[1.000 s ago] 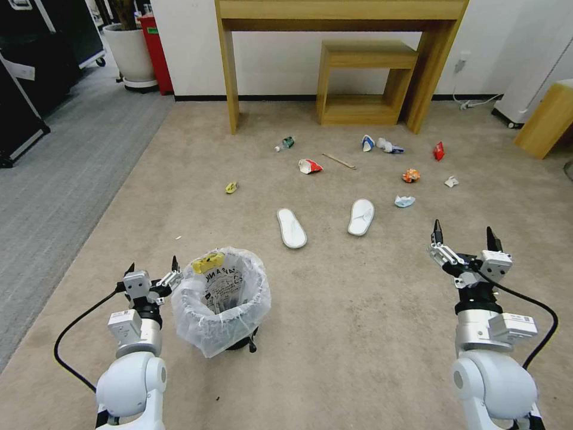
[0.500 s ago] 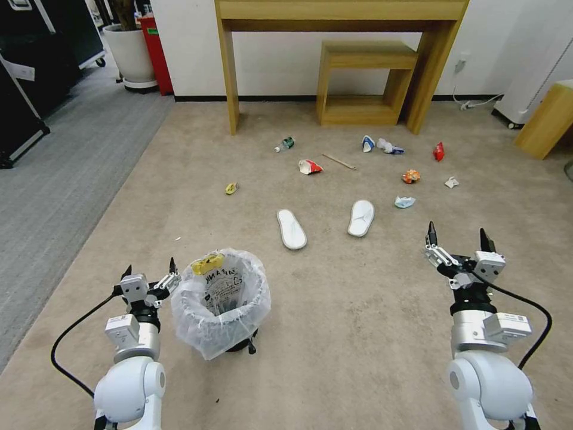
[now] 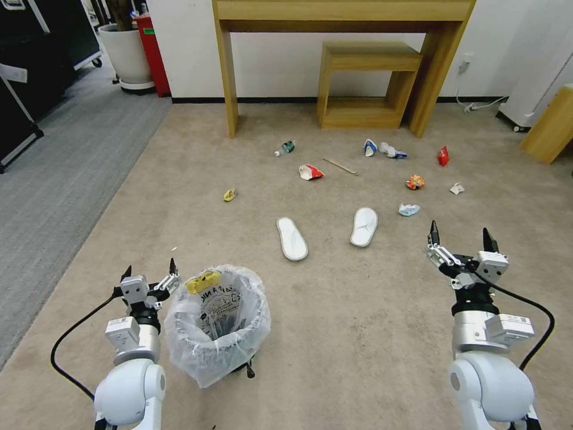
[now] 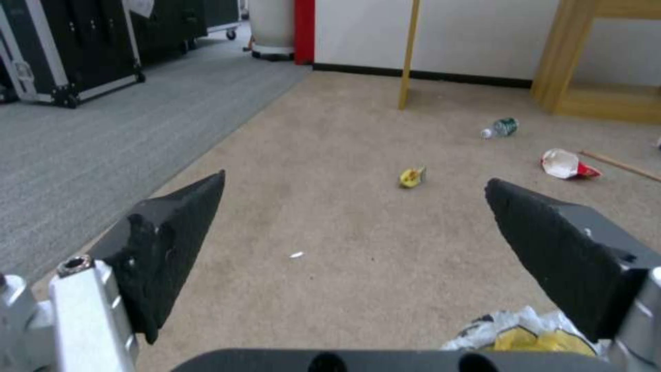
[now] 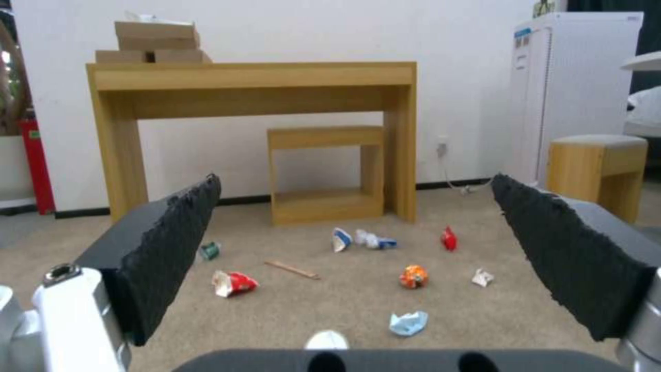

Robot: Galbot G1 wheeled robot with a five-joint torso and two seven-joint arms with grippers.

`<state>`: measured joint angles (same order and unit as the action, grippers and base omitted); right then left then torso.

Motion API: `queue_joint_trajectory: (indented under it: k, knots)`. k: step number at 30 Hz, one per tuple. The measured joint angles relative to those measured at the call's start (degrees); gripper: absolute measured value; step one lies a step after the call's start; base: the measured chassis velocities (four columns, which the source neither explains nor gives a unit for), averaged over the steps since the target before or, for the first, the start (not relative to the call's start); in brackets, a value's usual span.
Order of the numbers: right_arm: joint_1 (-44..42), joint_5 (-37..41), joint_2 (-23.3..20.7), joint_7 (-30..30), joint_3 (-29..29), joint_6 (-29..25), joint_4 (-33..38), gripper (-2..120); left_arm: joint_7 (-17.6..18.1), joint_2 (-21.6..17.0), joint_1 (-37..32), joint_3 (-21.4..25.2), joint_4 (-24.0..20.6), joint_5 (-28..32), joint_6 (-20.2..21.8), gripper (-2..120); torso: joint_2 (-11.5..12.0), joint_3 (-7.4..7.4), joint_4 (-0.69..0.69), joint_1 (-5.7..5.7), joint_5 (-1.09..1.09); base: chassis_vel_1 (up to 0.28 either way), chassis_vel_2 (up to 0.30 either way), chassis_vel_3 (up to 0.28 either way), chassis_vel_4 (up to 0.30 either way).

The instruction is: Pick up the trash bin and place the garbage on the floor into it.

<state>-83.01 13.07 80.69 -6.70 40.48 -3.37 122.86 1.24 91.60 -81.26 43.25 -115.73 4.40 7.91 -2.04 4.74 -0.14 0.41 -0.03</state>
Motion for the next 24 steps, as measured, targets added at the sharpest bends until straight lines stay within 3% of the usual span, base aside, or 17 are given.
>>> queue_joint_trajectory:
  k: [5,24]
  knots:
    - [0.15,1.42,-0.65,-0.64,-0.12,0.36,-0.49,100,0.94,-0.91,-0.33,-1.18,-1.25,2.24,1.90,100,0.00,0.00,-0.01,0.00,0.00,0.000,0.000,0.000,0.000]
    - [0.44,1.13,-0.37,-0.66,0.12,0.22,-1.05,100,1.07,-0.98,-0.10,-1.96,-0.14,2.04,2.99,100,0.00,0.00,0.00,0.00,0.00,0.000,0.000,0.000,0.000]
